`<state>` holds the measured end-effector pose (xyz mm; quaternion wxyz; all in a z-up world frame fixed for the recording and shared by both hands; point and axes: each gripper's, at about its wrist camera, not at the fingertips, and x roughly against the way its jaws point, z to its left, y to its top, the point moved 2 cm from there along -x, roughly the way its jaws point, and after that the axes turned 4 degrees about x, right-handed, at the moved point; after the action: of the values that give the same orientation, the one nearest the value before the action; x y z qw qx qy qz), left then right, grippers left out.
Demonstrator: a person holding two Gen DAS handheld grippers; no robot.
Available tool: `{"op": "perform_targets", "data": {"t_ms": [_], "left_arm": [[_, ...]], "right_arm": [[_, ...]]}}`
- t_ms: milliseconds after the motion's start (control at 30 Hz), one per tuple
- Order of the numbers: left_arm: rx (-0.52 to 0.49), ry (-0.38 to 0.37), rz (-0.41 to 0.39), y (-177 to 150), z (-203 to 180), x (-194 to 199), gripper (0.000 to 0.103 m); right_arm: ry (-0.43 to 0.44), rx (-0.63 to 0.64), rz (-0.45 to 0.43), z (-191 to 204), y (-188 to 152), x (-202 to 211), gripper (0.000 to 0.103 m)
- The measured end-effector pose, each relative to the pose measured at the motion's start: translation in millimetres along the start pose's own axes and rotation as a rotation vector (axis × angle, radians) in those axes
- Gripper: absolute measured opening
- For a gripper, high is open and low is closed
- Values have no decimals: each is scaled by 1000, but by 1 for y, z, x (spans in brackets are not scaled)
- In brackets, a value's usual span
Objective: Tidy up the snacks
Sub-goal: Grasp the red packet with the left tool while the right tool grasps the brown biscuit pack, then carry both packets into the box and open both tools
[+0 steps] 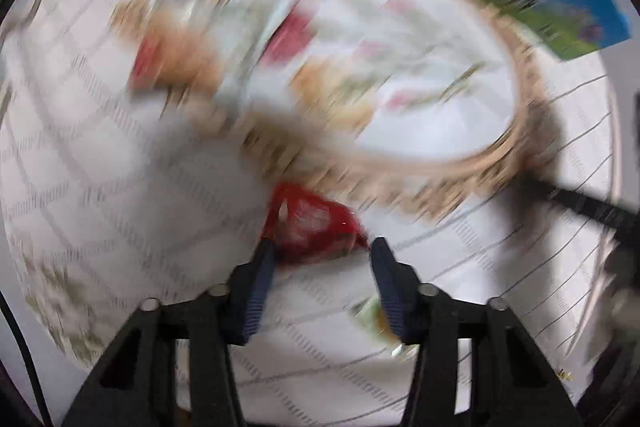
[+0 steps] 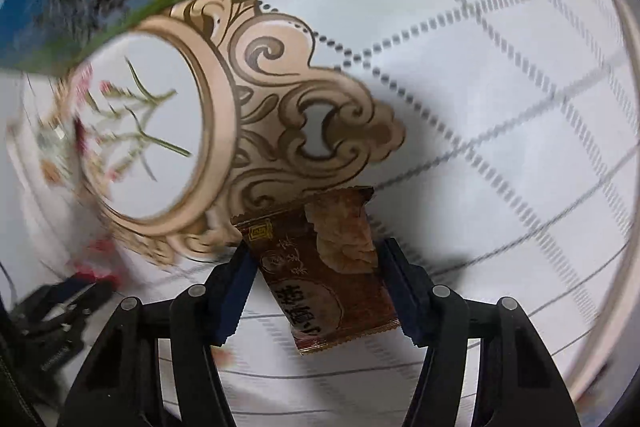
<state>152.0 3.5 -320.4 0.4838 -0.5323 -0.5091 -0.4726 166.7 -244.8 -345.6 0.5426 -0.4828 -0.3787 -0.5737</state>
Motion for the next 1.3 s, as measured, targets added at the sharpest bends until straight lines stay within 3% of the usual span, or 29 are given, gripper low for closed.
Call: {"op": "perform_targets", "data": {"t_ms": [100,167,267,333,467,633,767,867,933,1000,1133,1300], "left_arm": [[-52,0,-31,23,-24,-1,43],[-67,-32,6,34,-31,-9,43],[-35,-95,15,49,-22,0,47],[-17,-103,17,52,-3,8,54],[9,-112,47,46,26,8,60],[37,-112,129,34,38,-12,60],[38,-114,158,37,26,-35,60],[19,-75,144,37,22,-46,57],[-10,-34,127,28,13,-50,49],[-19,-25,123,23,10,-49,45],[-21,-27,113,8,-9,-46,40],[-28,-45,95,13,-7,-29,38]], "right_arm": [[86,-106,-10,-4,-5,-1,65],[108,-127,2,-2,-5,-2,65],[65,-80,-6,4,-6,5,71],[19,-23,-30,15,-15,11,87],[-25,19,-34,18,-14,7,87],[-39,7,-23,32,-21,-7,87],[-58,7,-30,33,-21,-13,87],[-79,-1,-56,31,-38,-19,82],[-103,-1,-71,42,-45,-25,68],[-121,9,-84,53,-43,-26,61],[-143,29,-100,63,-37,-27,58],[-82,11,-116,76,-43,-11,58]]}}
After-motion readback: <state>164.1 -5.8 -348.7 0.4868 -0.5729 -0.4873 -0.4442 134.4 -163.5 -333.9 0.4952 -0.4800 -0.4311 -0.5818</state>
